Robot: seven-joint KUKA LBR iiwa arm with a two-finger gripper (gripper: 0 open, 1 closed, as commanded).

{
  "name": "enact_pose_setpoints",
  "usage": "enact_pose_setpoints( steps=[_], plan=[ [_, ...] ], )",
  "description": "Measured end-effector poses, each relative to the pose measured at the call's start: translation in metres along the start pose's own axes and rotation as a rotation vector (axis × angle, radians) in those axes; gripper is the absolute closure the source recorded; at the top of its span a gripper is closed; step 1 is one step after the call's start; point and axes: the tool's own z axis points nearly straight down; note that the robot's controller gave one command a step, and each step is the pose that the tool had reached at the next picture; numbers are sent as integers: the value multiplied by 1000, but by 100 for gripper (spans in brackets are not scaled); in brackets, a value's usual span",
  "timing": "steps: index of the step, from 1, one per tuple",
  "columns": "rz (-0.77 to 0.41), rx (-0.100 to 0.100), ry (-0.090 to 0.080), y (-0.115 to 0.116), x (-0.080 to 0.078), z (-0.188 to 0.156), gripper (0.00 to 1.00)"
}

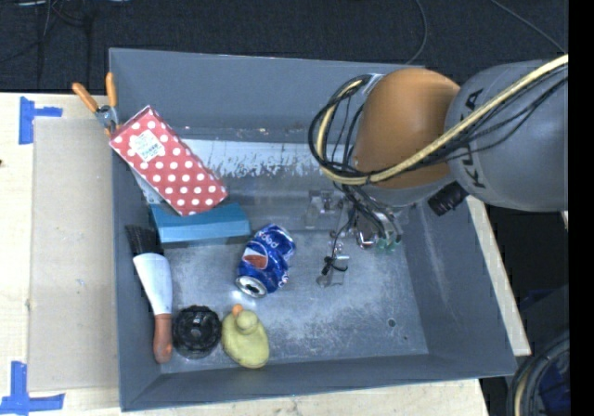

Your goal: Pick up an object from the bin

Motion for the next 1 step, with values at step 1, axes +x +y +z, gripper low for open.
enact_pose_setpoints(
  steps=[1],
  plan=[
    [1,0,-7,0,-2,-4,0]
  ],
)
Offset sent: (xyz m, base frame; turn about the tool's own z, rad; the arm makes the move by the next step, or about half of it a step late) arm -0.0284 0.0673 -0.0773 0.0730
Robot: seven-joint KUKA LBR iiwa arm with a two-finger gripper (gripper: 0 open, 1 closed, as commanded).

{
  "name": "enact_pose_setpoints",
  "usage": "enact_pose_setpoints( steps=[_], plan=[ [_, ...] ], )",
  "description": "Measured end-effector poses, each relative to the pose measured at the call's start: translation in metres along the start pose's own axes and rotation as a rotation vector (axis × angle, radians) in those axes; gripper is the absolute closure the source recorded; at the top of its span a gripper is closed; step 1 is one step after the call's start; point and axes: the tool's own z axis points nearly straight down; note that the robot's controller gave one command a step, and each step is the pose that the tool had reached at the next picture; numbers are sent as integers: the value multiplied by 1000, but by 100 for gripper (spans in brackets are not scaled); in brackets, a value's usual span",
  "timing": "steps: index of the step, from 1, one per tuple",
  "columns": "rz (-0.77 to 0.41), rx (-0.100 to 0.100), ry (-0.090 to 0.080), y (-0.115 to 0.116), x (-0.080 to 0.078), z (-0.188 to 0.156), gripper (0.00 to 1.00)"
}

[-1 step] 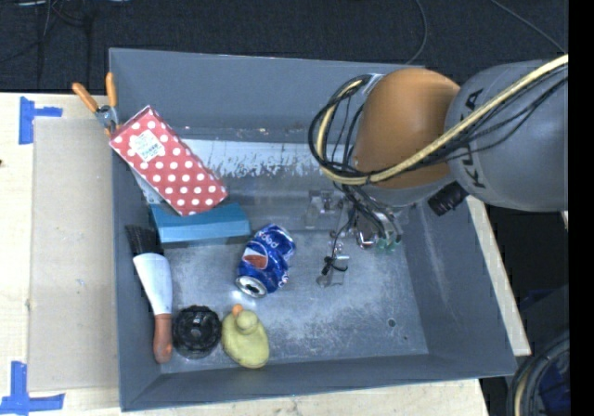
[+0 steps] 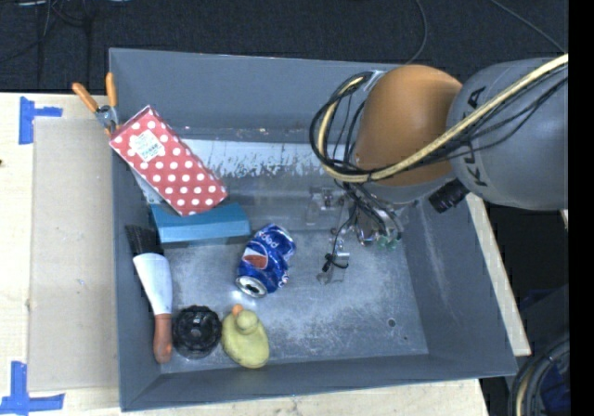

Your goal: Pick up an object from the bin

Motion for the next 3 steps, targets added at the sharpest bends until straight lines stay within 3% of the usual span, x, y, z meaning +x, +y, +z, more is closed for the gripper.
enact_pose_setpoints(
  steps=[1,2,3],
  plan=[
    [10,1,-5,2,0,3,0],
    [-30,0,6,42,13,47,0],
    [-76,1,0,72,19,62,0]
  ],
)
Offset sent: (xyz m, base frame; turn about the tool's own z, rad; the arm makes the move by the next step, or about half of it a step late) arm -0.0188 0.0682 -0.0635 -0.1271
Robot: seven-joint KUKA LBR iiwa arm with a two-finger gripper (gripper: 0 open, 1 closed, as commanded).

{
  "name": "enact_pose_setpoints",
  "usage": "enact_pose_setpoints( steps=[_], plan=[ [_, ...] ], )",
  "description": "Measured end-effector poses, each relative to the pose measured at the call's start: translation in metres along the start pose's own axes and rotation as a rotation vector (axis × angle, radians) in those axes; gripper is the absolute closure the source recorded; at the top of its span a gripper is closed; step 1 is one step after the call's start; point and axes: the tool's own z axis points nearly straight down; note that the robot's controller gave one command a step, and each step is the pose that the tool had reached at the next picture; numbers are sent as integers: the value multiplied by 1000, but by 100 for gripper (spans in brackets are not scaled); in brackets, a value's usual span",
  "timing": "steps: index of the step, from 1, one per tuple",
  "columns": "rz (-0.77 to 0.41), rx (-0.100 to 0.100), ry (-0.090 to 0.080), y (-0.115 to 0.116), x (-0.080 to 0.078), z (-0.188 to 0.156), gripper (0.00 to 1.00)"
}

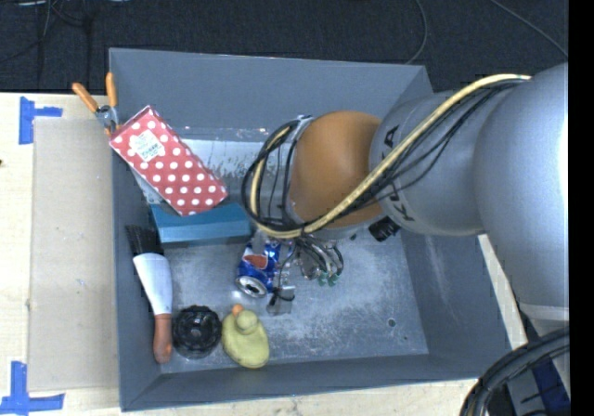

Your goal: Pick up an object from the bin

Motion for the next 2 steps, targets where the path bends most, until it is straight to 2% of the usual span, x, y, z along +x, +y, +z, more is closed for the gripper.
enact_pose_setpoints(
  steps=[1,2],
  plan=[
    [256,1,11,14,-18,17,0],
    [247,3,23,7,-28,21,0]
  ],
)
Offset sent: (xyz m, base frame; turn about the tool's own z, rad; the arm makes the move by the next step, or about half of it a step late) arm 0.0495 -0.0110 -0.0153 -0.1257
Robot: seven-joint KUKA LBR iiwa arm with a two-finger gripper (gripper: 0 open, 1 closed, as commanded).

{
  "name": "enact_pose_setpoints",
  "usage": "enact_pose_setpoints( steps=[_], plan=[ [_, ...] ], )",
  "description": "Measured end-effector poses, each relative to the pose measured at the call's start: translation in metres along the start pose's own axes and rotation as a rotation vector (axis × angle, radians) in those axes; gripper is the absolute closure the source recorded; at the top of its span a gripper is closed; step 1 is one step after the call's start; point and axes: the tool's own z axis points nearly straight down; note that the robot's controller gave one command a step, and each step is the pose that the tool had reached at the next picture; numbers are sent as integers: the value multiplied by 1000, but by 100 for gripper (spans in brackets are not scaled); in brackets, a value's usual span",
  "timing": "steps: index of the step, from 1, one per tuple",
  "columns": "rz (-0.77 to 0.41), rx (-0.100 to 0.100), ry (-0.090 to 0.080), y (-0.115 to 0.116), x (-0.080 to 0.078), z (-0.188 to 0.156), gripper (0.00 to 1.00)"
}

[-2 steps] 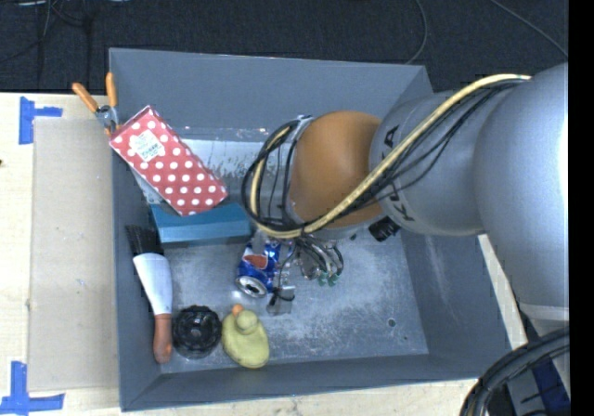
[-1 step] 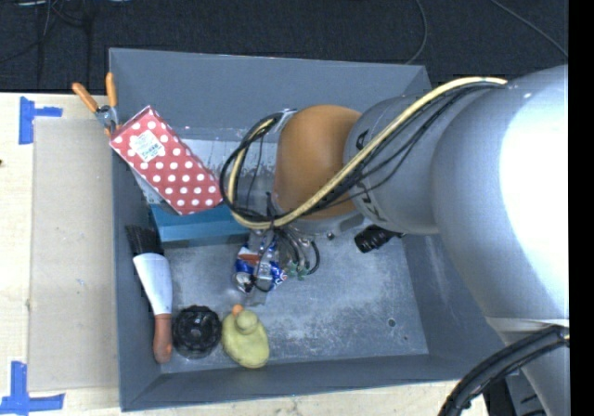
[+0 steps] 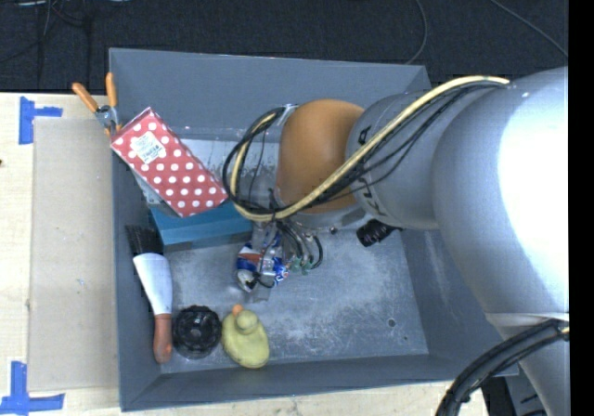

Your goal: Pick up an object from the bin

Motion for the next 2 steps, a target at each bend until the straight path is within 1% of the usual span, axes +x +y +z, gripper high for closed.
enact_pose_setpoints(
  steps=[1,2],
  plan=[
    [-255,4,-1,-10,-10,5,0],
    [-84,-1,-5,-20,-26,-6,0]
  ],
)
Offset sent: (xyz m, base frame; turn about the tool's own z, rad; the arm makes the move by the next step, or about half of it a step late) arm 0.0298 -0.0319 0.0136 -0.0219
